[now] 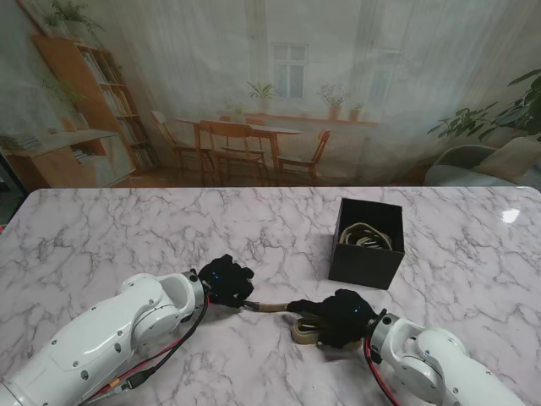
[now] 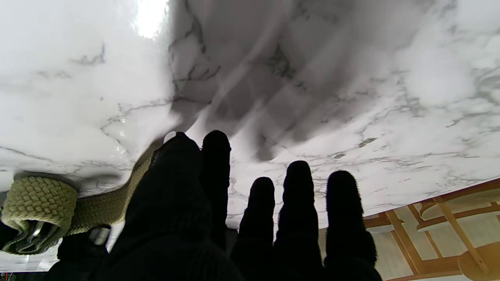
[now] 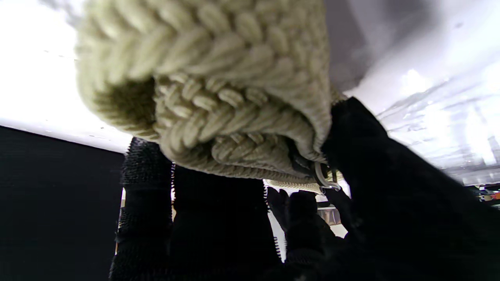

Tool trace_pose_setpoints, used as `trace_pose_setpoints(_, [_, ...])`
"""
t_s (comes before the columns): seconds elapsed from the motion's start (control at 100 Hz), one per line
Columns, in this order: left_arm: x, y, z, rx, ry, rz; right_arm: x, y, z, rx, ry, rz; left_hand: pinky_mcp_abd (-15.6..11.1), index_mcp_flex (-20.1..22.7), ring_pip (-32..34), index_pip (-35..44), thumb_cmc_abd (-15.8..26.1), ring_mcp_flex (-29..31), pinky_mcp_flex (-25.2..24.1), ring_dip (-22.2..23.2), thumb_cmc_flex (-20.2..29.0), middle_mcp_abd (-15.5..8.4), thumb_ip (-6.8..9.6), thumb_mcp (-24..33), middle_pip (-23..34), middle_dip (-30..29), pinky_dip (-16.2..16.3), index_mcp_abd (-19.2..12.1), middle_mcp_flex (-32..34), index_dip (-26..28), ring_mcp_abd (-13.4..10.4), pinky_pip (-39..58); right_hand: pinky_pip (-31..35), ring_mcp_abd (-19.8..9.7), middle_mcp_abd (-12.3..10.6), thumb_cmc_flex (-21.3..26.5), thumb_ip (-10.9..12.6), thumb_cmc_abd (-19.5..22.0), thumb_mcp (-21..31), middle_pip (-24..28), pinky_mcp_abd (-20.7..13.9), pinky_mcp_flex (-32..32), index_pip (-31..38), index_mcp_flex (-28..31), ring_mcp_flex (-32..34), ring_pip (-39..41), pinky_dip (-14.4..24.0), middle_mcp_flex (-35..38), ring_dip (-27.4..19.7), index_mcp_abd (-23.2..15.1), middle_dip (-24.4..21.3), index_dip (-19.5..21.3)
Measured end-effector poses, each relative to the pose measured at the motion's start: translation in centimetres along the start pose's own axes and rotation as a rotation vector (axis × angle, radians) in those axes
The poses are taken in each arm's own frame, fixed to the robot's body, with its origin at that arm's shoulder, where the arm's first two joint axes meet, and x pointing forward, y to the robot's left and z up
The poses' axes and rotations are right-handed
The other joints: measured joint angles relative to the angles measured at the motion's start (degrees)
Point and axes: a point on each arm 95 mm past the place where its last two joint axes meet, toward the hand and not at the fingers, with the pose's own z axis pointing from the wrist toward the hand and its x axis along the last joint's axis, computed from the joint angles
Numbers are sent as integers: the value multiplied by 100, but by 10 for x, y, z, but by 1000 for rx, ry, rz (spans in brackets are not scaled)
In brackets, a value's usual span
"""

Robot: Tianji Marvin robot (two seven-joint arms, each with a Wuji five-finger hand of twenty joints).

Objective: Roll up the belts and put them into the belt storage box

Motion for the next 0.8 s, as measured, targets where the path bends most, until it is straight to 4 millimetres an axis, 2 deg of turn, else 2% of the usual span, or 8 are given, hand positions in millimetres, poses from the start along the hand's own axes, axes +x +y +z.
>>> trace_pose_setpoints(0.08, [-1,2,-1,-4,0,2,0,0,1,-4,0,5,0,0,0,0,0,0,0,0,0,-58,0,0,8,8,0,1,70,23,0,0,0,-2,1,-6,0,0,0,56,-61,-1,-25,0,47,6,3,0,45,571,-25,-118])
trace_pose_setpoints(0.16, [-2,3,-3,3,-8,6,-1,0,1,-5,0,4,0,1,0,-30,0,28,0,0,-27,-66,0,0,8,59,0,-76,143,23,0,0,0,-12,1,-13,0,0,0,106,-64,-15,126,0,54,9,4,0,57,586,-76,-118])
trace_pose_setpoints(0.23, [-3,2,-6,33,-18,3,-1,0,1,-4,1,0,0,1,0,-229,-31,29,-21,0,-417,-66,0,-2,-3,60,0,-89,143,-127,2,0,0,-17,1,-15,0,0,0,137,-65,-25,273,0,55,9,7,0,57,587,-116,-119])
trace_pose_setpoints(0.35, [-2,2,-9,50,-22,0,-1,0,1,-1,3,-1,3,-466,0,-1639,84,26,-58,1,-1069,-60,0,-190,-149,-7,0,78,127,-937,24,0,0,-21,1,-15,0,0,0,144,-65,-54,487,0,55,8,8,-1,57,568,-137,-119])
trace_pose_setpoints(0.46, [0,0,-8,56,-19,-2,-1,0,1,0,4,-1,3,-882,0,-2605,84,20,-82,1,-1294,-58,0,-199,-314,-132,0,163,47,-1566,33,0,0,-22,1,-15,0,0,0,144,-66,-56,850,0,55,6,9,-3,56,183,-142,-27])
trace_pose_setpoints(0.64, [11,-4,1,53,30,-4,-1,0,1,2,10,-2,4,-882,0,-2881,84,20,-132,1,-1345,-58,0,-199,-360,-230,0,148,46,-1750,34,0,0,-22,6,-15,0,0,1,145,-66,-58,1196,0,55,2,9,-4,50,-312,-152,129])
trace_pose_setpoints(0.71, [14,-5,6,47,43,3,-1,0,1,3,12,-2,4,-753,0,-2885,150,20,-135,1,-1136,-60,0,-161,-360,-231,0,-33,46,-1752,34,0,0,-23,10,-15,0,0,2,145,-66,-59,1386,254,55,2,9,-4,50,-520,-153,211])
trace_pose_setpoints(0.8, [15,-6,11,40,43,11,-1,0,2,3,17,-1,4,-151,0,-2090,145,20,-110,1,-475,-62,0,-115,-360,-231,0,-297,57,-895,29,0,0,-22,13,-15,0,0,5,146,-67,-60,1510,829,57,1,9,2,50,-583,-153,330])
